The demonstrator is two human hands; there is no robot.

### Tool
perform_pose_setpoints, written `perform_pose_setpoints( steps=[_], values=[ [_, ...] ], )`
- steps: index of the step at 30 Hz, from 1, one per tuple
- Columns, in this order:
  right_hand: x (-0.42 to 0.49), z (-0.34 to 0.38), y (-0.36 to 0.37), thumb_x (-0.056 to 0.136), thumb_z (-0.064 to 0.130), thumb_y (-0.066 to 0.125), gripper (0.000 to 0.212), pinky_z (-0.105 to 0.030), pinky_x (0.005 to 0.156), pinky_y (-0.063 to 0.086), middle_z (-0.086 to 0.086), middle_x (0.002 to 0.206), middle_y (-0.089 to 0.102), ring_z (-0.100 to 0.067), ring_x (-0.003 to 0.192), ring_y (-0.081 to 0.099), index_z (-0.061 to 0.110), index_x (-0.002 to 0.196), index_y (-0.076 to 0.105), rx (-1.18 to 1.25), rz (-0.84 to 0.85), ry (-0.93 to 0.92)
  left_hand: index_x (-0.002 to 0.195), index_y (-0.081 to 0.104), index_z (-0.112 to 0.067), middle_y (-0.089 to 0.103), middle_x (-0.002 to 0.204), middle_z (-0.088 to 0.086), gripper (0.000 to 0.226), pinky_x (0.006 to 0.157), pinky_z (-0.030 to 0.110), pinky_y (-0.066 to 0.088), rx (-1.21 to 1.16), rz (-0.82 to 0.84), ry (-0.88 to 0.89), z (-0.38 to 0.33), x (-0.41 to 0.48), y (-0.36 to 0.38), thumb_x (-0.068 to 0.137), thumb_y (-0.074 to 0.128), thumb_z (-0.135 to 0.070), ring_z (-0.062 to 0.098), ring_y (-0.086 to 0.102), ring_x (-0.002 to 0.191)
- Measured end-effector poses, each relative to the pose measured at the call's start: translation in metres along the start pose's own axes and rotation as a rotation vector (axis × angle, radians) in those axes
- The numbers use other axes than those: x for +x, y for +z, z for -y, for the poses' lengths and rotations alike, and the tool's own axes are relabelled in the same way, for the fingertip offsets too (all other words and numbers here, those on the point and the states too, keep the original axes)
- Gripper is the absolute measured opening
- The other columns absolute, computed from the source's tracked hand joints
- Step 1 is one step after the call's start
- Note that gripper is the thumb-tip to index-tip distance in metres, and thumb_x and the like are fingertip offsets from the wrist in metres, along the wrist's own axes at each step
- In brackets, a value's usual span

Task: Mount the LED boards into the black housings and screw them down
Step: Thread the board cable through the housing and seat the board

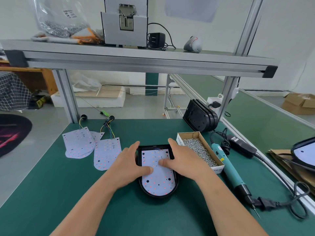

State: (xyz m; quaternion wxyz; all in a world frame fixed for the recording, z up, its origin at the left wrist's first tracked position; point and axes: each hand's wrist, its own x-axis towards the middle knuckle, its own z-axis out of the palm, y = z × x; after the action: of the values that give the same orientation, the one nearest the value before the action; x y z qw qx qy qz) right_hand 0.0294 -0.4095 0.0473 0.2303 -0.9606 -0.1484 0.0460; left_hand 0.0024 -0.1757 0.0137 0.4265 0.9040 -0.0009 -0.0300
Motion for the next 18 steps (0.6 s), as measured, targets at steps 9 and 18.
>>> perform_pose_setpoints(
  steps=[9,18],
  values=[
    [-0.011,-0.022,-0.042,0.09,0.069,0.056,0.058,-0.039,0.081,0.053,0.006,0.083,0.065,-0.02,0.078,0.064,0.017,0.116,0.066,0.112,-0.181,0.044,0.161,0.032,-0.042,0.047,0.123,-0.024,0.115,0.104,0.038,0.048,-0.006,-0.13,0.084,-0.002,-0.006,-0.001,0.058,0.068,-0.076,0.006,0.054,0.117],
    [-0.06,-0.094,-0.077,0.093,0.067,0.051,0.033,-0.033,0.076,0.05,0.015,0.096,0.063,-0.002,0.085,0.06,0.038,0.101,0.064,-0.139,-0.365,0.193,0.154,0.047,-0.039,0.056,0.119,-0.024,0.077,0.099,0.045,0.052,0.041,-0.306,0.06,0.001,-0.007,-0.007,0.084,0.068,-0.066,0.011,0.057,0.115]
  ],
)
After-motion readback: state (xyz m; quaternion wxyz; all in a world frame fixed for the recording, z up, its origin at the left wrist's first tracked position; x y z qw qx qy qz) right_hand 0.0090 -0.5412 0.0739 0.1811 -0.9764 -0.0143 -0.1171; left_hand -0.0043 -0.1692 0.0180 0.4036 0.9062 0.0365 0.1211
